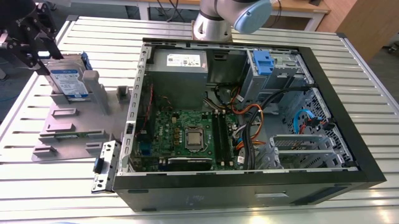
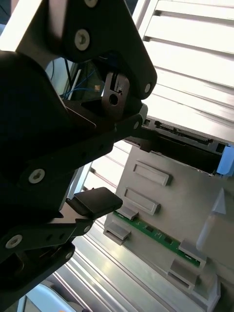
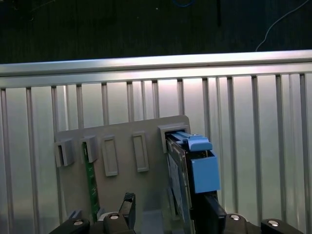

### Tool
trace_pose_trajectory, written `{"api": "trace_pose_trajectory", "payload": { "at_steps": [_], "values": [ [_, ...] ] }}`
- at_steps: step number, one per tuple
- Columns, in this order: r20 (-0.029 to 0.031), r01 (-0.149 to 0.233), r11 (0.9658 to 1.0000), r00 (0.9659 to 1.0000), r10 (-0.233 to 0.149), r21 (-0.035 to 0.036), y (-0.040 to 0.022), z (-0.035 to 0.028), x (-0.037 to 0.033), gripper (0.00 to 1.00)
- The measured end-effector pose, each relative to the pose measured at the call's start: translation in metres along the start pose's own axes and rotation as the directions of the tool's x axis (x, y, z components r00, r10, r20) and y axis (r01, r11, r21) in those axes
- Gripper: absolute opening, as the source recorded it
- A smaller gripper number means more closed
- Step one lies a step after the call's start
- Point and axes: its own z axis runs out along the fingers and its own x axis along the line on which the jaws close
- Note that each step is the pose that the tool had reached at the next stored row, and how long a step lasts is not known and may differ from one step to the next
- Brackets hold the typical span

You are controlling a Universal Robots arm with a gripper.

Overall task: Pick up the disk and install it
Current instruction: 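Pick up the disk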

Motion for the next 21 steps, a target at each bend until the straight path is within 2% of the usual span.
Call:
{"api": "trace_pose_trajectory", "payload": {
  "at_steps": [3, 8, 11, 16, 21],
  "values": [
    [0.0000, 0.000, 1.0000, 1.0000, 0.000, 0.0001, 0.0002, 0.0001, -0.0017, 0.65],
    [-0.0004, 0.001, 1.0000, 1.0000, -0.001, 0.0003, 0.0011, 0.0004, -0.0127, 0.65],
    [-0.0035, 0.002, 1.0000, 1.0000, -0.001, 0.0019, 0.0019, 0.0005, -0.0155, 0.65],
    [-0.0129, 0.003, 1.0000, 0.9999, -0.003, 0.0073, 0.0040, -0.0023, -0.0193, 0.65],
    [-0.0136, 0.017, 0.9998, 0.9998, -0.017, 0.0072, 0.0056, -0.0022, -0.0243, 0.65]
  ]
}}
